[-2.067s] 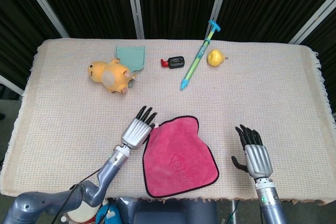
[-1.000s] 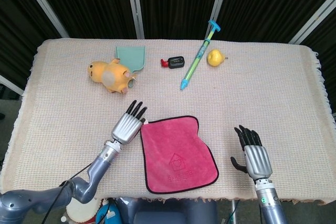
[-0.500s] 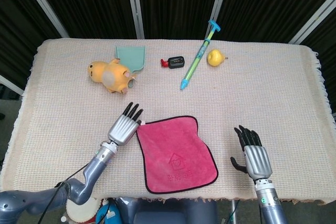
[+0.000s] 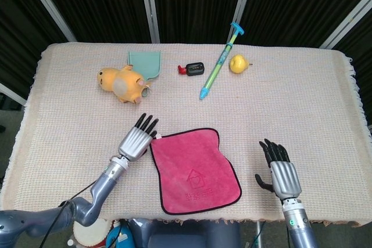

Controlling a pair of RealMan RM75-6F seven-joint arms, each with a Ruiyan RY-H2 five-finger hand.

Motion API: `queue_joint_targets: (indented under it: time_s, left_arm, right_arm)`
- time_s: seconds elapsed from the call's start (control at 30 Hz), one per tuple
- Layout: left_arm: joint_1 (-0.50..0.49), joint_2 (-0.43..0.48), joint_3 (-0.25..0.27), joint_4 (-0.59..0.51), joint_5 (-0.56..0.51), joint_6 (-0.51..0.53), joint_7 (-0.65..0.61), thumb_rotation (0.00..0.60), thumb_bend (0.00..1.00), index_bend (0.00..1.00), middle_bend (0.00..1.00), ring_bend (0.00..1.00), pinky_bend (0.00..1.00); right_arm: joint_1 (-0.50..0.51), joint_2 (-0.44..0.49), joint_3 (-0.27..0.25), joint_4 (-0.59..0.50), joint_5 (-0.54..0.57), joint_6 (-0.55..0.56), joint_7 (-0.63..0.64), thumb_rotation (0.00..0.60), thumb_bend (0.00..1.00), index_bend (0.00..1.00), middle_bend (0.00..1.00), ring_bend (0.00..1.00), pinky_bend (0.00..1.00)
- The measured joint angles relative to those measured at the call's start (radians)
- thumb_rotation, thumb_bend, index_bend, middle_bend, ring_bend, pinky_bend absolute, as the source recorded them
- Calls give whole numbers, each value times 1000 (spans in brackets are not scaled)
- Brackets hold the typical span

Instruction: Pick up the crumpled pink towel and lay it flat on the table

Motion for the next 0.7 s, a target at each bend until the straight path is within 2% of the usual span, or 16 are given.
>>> queue_joint_targets:
  time_s: [0.2,0.3,0.33,0.43,0.53,0.7]
  left_arm:
    - [-4,29,-4,-31,-12,-14,13,600,0,147,24,0,11]
    - [-4,51,-13,-58,-22,-17,10,600,22,109,23,0,11]
    - [-4,55,-15,-66,-24,-17,7,600,93,94,23,0,13]
    - [1,79,-26,-112,-36,-16,-14,600,394,79,25,0,38]
    - [6,112,-29,-177,-40,-20,-58,600,627,92,33,0,55]
    - [8,213,-3,-293,24,-28,-166,600,762,110,46,0,86]
  right_arm:
    - [-1,0,-2,-1,-4,3,-1,600,350,0,0,0,4]
    - [-1,0,-1,0,-5,3,2,600,350,0,0,0,3]
    - [-2,0,-1,0,-5,4,4,600,351,0,0,0,3]
    - [-2,1,-1,1,-6,4,10,600,350,0,0,0,3]
    - [-1,1,-1,3,-7,1,12,600,350,0,0,0,3]
    - [-1,-1,0,3,-10,5,10,600,350,0,0,0,3]
